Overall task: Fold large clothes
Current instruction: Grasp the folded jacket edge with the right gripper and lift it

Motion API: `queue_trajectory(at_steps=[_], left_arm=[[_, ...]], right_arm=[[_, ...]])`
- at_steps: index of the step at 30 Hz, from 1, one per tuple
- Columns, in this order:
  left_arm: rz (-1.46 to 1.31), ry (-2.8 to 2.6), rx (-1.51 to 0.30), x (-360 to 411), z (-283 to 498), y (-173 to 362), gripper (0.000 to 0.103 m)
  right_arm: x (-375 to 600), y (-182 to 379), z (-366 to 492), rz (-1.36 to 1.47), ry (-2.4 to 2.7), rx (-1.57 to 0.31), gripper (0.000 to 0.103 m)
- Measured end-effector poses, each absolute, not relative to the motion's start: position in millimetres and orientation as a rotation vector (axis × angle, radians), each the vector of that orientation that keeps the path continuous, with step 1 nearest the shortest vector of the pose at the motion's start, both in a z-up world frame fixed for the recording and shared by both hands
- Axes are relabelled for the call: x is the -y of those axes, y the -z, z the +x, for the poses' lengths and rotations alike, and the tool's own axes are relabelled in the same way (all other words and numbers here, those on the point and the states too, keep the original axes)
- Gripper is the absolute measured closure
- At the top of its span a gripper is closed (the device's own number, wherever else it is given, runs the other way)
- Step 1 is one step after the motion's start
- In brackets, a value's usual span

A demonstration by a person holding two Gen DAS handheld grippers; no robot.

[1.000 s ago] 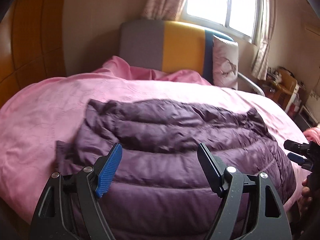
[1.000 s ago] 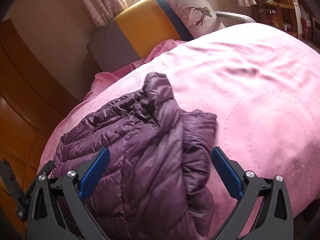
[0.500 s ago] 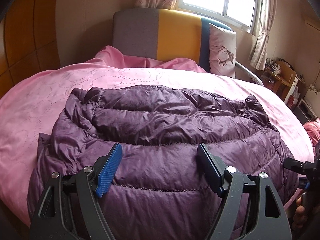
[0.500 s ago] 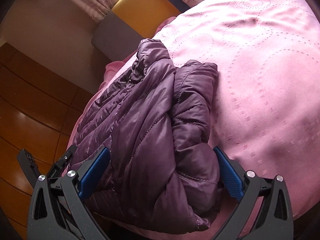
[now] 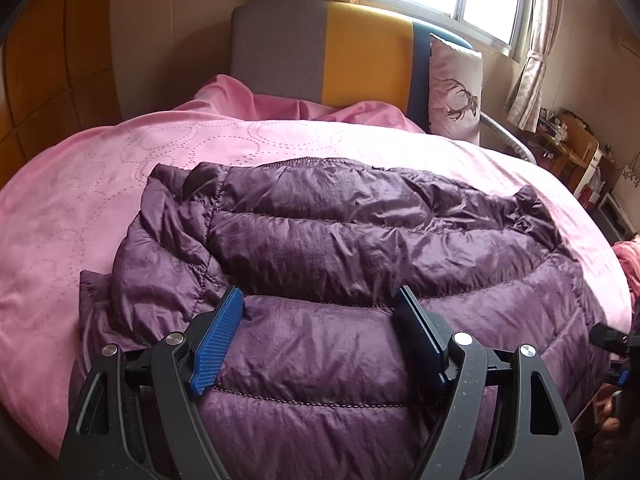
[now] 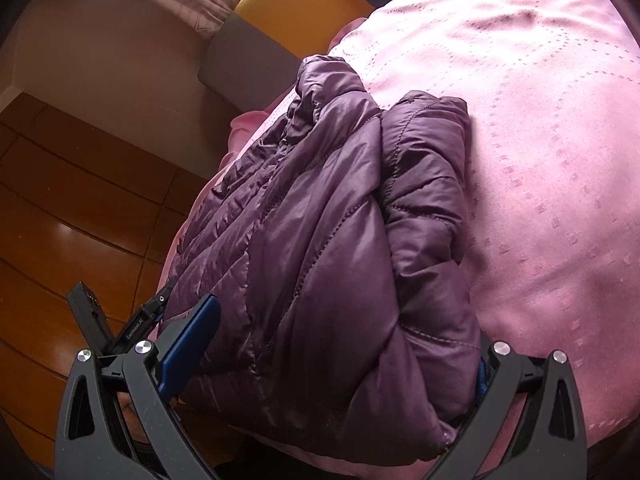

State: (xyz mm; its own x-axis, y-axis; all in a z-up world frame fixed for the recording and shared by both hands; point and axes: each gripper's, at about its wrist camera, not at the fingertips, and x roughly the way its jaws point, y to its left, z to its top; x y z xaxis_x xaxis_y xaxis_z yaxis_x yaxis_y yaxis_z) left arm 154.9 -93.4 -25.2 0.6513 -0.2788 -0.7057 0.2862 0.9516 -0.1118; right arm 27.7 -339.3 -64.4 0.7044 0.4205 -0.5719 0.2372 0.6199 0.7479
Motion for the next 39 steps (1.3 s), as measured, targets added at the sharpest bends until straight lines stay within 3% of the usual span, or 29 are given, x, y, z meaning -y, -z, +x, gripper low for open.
queue_trajectory(at_steps=[2, 6, 13, 16, 24, 33, 39], left_arm=[[-0.028, 0.337, -0.788, 90.2, 154.6, 20.0, 0.027], [0.031, 0.354, -0.822, 102.4, 156.0, 32.6, 0.027], [0.027, 0.361, -0.836, 105.9, 155.6, 51.7, 0.027], [0.01, 0.373, -0.839, 103.6, 156.7, 55.7, 0.027], [-0.04, 0.429, -0.819, 93.9, 160.3, 67.0, 0.027], [-0.054, 0.563, -0.837, 68.0, 154.2, 50.3, 0.031], [-0.202, 0.548, -0.785, -32.2, 144.2, 9.4, 0.03]], right_arm=[[337.9, 63.2, 26.4, 0.907, -0.122, -0.812, 0.004], [334.0, 61.0, 24.0, 0.904, -0.109, -0.807, 0.019], [326.5, 39.4, 19.5, 0.857, -0.093, -0.782, 0.056], [313.6, 11.1, 22.1, 0.807, -0.12, -0.747, 0.065], [218.7, -73.7, 53.8, 0.526, -0.317, -0.673, 0.072], [155.3, -81.6, 68.6, 0.357, -0.379, -0.726, 0.072], [114.2, -88.4, 79.1, 0.201, -0.345, -0.76, 0.072]])
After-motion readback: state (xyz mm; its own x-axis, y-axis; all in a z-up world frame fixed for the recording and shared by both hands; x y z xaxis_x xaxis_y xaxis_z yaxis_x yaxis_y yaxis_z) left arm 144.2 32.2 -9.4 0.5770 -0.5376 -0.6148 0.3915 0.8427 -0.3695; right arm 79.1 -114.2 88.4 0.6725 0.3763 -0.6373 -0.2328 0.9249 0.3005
